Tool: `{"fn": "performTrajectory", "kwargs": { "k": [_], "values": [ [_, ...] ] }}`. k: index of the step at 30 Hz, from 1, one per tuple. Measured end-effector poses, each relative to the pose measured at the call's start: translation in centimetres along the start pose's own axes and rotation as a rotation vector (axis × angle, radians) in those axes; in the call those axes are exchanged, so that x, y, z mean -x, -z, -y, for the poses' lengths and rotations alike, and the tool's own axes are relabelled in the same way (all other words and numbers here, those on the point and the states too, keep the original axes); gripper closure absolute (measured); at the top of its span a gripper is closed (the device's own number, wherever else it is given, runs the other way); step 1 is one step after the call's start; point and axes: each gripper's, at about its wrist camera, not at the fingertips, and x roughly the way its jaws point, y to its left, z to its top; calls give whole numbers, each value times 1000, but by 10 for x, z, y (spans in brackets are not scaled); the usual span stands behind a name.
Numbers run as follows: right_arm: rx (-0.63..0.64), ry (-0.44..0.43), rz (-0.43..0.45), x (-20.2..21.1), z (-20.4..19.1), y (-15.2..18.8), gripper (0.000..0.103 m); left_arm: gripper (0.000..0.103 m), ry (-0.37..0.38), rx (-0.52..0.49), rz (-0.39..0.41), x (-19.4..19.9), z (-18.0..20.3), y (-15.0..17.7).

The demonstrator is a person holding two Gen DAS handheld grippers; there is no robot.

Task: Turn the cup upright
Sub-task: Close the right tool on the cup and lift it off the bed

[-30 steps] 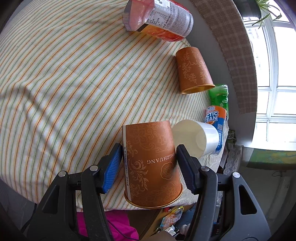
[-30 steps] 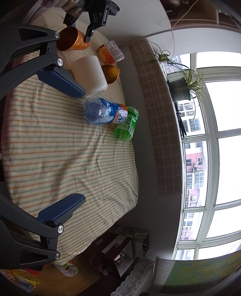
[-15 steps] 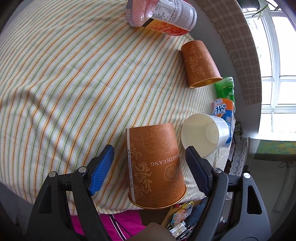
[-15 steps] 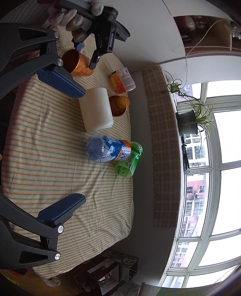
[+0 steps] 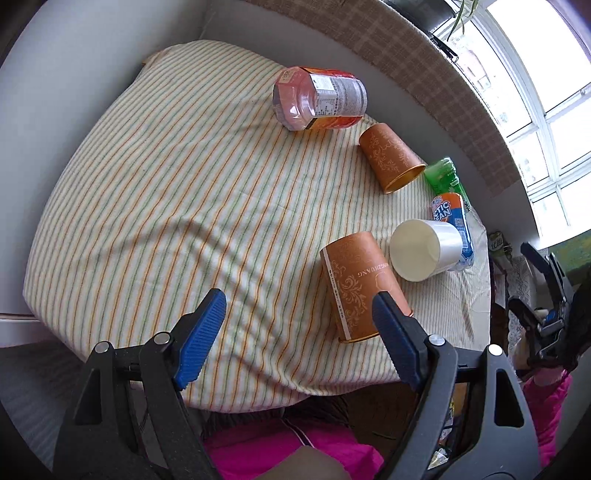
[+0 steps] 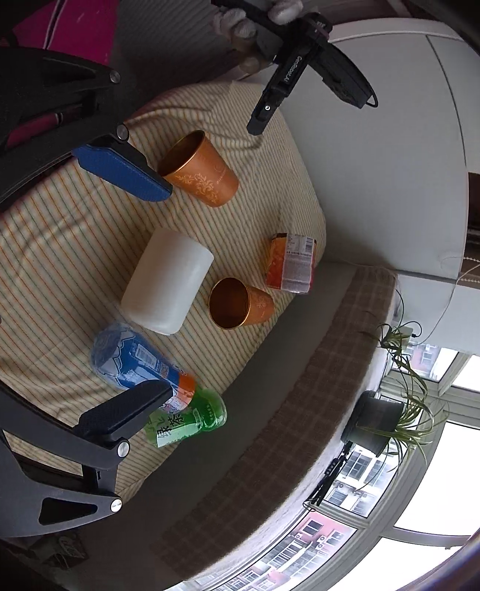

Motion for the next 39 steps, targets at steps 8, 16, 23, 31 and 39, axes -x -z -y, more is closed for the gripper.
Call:
{"fn": "performTrajectory", "kwargs": {
  "k": [8,16,23,31,39],
  "values": [
    [539,-205,-111,-40,-40,-50,19,20,-123,21,-24,32,-39,71],
    [799,-295,-313,-83,-75,-81,34,20,-204,164,-1,60,-74,118],
    [1278,-431,-337,-102,-118,-61,46,20,-249,395,7,80,-102,154],
    [1652,-493,-281,-119,-130,-33,50,20,-288,546,55,83,-112,158],
    [1825,-571,-122,-119,-152,-17,50,20,-296,638,30,75,-127,157]
  ]
}}
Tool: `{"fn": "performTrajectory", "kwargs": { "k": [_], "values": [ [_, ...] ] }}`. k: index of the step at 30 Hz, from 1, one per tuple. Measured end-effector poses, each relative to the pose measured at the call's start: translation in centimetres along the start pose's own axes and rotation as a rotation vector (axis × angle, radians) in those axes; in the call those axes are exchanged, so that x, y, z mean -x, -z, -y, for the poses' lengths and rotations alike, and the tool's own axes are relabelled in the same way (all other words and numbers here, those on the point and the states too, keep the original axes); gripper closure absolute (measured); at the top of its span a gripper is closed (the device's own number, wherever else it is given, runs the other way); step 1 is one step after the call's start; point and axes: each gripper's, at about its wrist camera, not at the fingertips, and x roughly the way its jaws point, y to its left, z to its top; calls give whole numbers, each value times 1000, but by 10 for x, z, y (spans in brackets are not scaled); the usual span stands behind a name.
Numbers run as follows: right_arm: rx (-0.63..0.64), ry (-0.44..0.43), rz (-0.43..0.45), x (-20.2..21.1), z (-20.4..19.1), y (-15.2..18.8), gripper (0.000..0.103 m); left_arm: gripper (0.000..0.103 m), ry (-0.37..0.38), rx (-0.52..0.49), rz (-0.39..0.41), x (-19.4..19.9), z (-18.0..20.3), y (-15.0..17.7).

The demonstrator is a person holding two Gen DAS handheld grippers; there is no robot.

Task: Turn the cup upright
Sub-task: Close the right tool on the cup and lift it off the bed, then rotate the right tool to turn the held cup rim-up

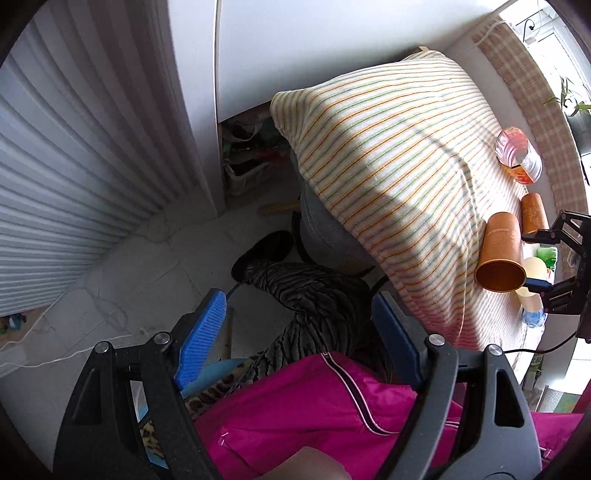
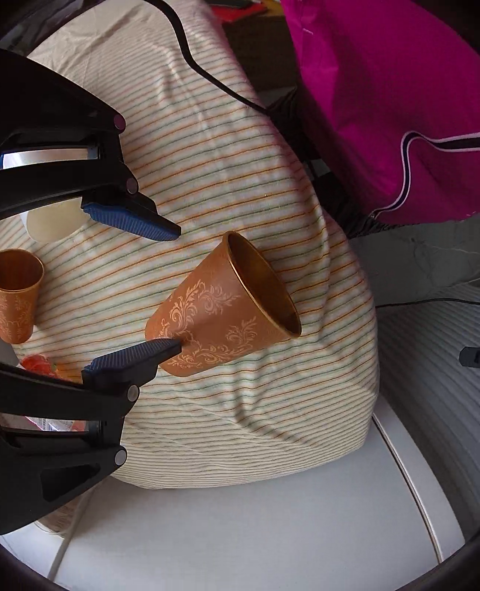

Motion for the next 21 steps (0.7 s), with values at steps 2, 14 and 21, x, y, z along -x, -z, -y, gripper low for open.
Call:
{"fn": "performTrajectory", "kwargs": {
  "k": [2,14,21],
  "values": [
    [-6,17,23,-2,6,-2,50,20,-2,-16,20,-1,8,-5],
    [84,-31,60,-15,22,-26,39,20,64,14,1,-3,0,-3],
    [82,-113,45,-38,31,-34,39,20,42,41,-16,-4,-14,3]
  ]
}}
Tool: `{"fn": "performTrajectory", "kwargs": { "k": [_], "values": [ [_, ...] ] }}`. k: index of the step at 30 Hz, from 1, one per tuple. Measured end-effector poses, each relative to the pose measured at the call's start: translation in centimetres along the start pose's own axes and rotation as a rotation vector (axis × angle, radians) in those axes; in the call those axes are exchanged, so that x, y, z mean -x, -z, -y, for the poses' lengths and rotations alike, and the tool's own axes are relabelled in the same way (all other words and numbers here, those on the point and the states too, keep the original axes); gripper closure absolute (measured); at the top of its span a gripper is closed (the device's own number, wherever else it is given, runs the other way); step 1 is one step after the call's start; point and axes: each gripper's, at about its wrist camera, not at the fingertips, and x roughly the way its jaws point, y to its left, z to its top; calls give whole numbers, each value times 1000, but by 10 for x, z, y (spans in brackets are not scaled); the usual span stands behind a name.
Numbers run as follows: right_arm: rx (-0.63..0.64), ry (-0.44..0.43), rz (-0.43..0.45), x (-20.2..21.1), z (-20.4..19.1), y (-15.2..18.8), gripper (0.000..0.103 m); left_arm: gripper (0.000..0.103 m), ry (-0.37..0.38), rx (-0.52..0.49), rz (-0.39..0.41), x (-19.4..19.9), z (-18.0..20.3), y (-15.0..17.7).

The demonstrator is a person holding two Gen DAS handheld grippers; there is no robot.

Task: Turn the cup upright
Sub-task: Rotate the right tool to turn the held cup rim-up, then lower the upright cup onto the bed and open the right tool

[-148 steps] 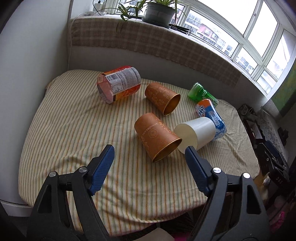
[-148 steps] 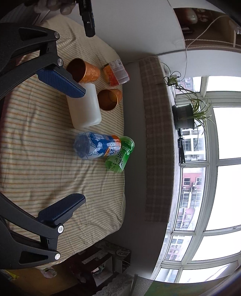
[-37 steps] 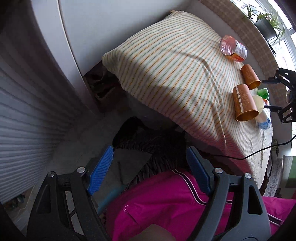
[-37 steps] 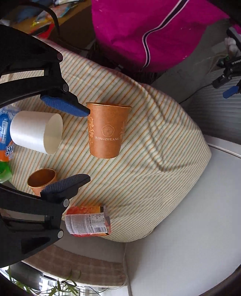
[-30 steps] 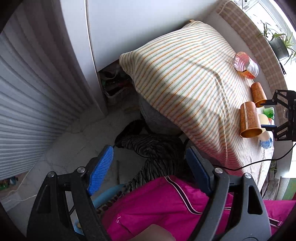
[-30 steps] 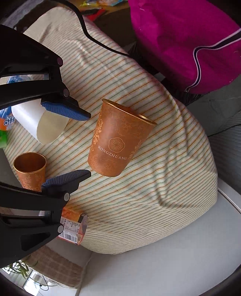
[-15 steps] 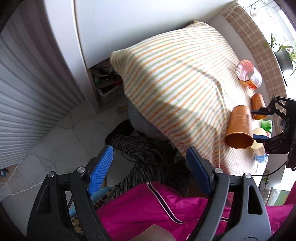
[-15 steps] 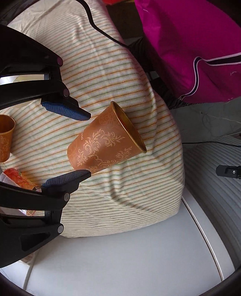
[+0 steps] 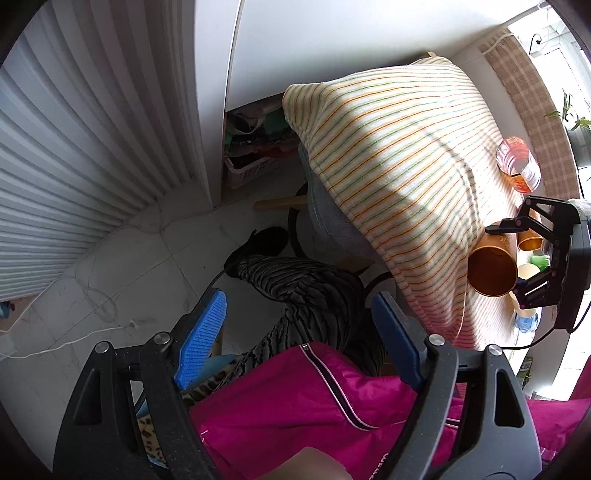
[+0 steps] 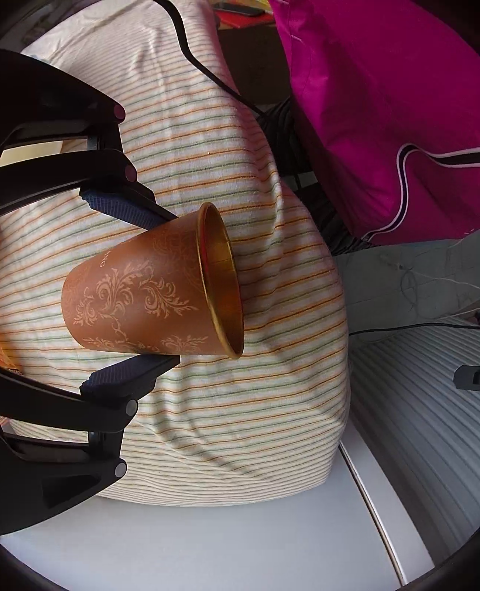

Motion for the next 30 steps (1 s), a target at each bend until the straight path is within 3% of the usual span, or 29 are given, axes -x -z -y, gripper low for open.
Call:
{"fn": "performTrajectory", "kwargs": {
  "k": [5,10,15,19,23,26,30],
  "values": [
    [-297,-30,36,1,27,18,41,20,-9,-128,-14,-6,24,-7],
    [-566,-29,102,16,41,29,42,20,22,-245,-29,-15,49,-16],
    [-767,-21,90,20,49,31,42,20,60,-344,-38,-19,65,-17],
    [-997,5,159,33,53,39,42,20,97,-424,-50,-21,79,-18],
    [-1244,97,239,50,51,56,42,20,109,-535,-28,-18,98,-17],
    [-1439,183,304,54,21,59,42,20,122,-612,-14,-15,110,-14],
    [-1663,308,324,62,-8,68,42,20,144,-698,7,-14,126,-9]
  ]
}}
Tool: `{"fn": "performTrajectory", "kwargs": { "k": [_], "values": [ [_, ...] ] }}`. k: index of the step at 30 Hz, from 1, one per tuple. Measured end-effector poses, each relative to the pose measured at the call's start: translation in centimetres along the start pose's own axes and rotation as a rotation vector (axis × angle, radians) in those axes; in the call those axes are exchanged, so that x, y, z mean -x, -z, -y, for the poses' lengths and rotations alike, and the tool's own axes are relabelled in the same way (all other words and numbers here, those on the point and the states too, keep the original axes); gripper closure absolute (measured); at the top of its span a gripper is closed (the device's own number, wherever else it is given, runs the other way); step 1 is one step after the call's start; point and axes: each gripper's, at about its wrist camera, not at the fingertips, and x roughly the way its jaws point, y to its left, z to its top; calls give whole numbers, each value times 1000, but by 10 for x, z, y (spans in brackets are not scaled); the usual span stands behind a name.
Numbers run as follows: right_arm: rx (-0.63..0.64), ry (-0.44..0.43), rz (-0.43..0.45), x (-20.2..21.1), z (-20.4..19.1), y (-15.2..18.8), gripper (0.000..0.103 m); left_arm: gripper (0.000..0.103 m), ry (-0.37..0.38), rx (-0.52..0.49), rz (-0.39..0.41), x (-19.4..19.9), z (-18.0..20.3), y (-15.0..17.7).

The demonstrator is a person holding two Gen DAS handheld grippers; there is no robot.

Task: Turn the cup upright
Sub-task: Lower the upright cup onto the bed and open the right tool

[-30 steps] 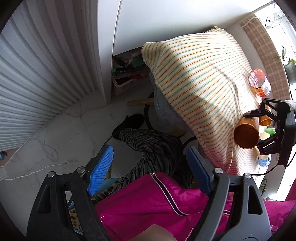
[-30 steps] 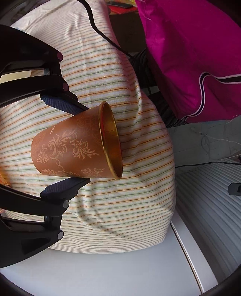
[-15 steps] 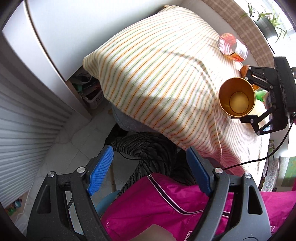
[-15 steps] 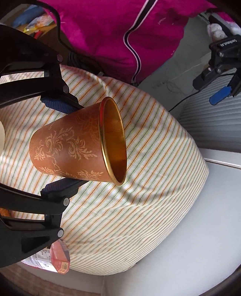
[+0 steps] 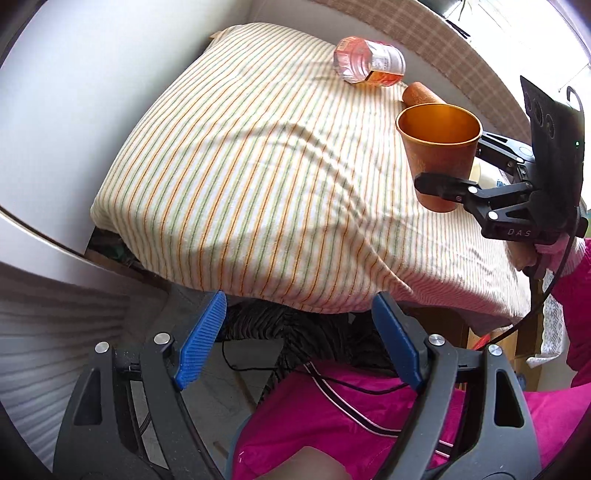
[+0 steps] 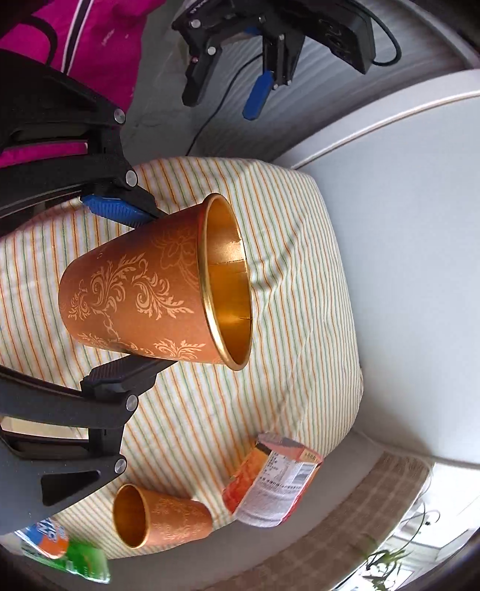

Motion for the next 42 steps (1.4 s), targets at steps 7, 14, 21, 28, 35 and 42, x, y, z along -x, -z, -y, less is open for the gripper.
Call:
{"fn": "performTrajectory", "kwargs": {
  "k": [7,14,21,28,35,42],
  "values": [
    [-415,137,184,21,18,52,42,20,72,-70,29,-9,25,-10],
    [-581,320,316,12,8,65,42,20,94,-96,56,-7,34,-7],
    [-585,472,329,-12,3,57,42,20,104,-78,79,-3,31,1],
    [-560,481,305,-19,-6,59,42,20,109,-67,79,-3,24,6],
    [-532,471,291,-19,-25,62,35,20,120,-76,95,-1,25,6],
    [-560,462,279,-11,-31,71,29,20,118,-102,110,1,30,9]
  ]
}}
